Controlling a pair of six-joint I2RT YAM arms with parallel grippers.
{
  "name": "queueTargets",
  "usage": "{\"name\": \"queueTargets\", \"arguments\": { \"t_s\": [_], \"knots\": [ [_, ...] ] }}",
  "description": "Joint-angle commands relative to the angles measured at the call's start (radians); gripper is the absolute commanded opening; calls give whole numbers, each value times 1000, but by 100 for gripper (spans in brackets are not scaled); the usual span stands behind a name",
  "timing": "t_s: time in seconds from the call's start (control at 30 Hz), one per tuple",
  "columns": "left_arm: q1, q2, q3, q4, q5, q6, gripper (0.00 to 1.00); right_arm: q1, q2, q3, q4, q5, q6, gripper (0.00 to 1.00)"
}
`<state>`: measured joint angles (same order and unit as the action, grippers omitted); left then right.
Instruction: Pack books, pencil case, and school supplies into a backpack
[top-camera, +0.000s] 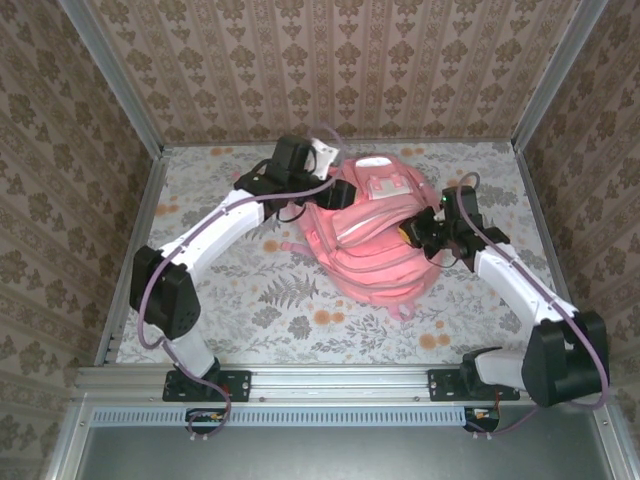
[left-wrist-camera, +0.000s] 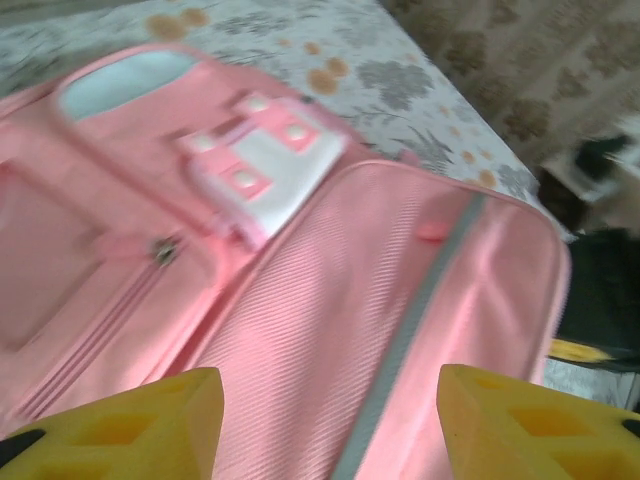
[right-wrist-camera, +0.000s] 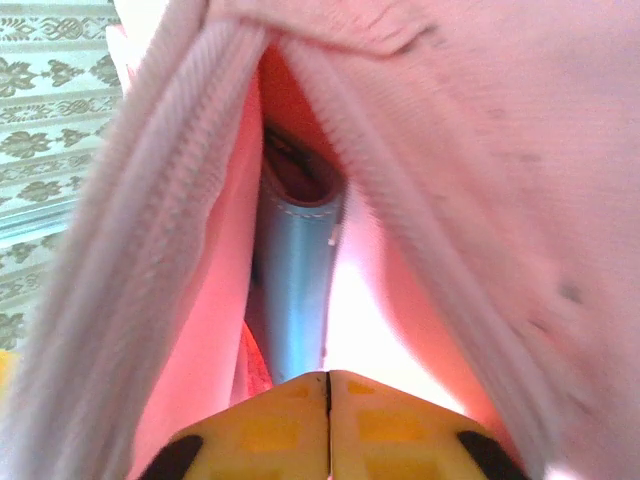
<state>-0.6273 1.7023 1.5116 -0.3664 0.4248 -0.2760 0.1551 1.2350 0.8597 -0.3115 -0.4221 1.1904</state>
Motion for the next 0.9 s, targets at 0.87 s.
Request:
{"name": "queueTargets", "arguments": {
  "t_s": [0.87],
  "knots": [
    [78,146,-225,251,198,-561,34,-63,48,-51,-36,51,-400,40]
  ]
}}
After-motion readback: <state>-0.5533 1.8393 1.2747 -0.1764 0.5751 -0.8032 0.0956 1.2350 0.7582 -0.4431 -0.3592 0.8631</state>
